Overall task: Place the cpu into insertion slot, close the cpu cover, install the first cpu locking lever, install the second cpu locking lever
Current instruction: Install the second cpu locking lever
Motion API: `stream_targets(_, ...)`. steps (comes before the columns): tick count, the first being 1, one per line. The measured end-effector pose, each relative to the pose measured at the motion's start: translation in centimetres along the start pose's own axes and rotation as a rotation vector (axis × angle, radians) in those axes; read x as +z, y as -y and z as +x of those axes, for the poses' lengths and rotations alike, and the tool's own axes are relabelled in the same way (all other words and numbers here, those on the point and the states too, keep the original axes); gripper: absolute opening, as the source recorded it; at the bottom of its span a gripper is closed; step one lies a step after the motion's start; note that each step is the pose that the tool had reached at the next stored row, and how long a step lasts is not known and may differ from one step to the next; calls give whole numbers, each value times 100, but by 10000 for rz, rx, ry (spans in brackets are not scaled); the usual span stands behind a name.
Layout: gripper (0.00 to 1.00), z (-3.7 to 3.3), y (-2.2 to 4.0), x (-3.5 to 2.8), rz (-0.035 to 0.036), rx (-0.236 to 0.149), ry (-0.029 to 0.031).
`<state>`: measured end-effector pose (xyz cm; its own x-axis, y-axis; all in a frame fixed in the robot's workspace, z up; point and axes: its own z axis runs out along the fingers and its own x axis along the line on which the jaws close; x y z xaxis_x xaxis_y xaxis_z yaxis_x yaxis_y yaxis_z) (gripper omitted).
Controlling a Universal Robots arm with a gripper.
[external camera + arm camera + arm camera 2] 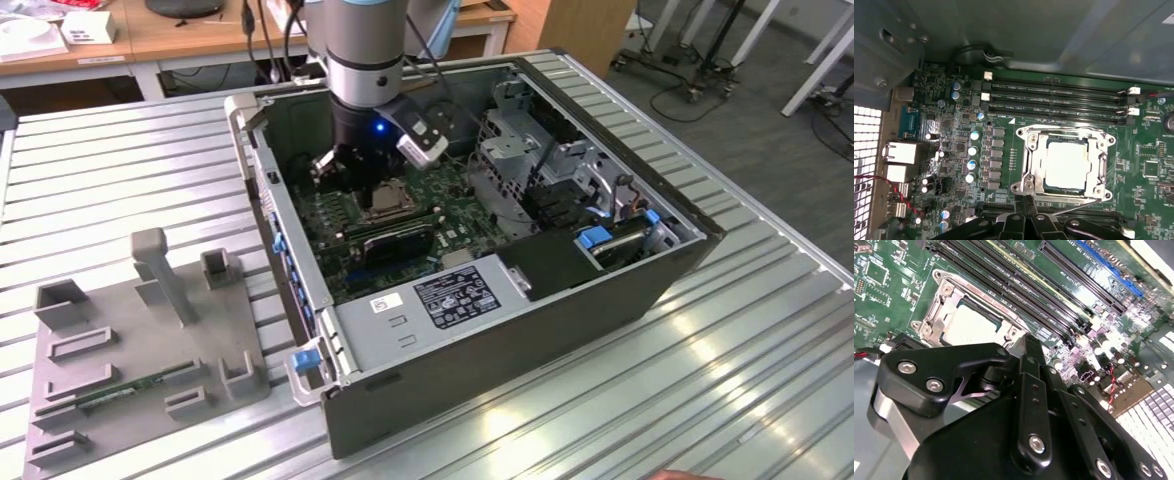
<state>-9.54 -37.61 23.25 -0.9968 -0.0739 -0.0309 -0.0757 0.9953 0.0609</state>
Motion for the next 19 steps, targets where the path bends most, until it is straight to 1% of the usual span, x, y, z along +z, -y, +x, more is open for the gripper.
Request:
stream_targets(9,11,-7,-7,-124,98,-4,-8)
stream_targets(14,11,-13,-13,-220,142,-3,-11)
stream_targets(15,11,-13,-14,-232,149,-3,-12)
stream_targets(19,11,-14,-14,-233,147,-5,-10)
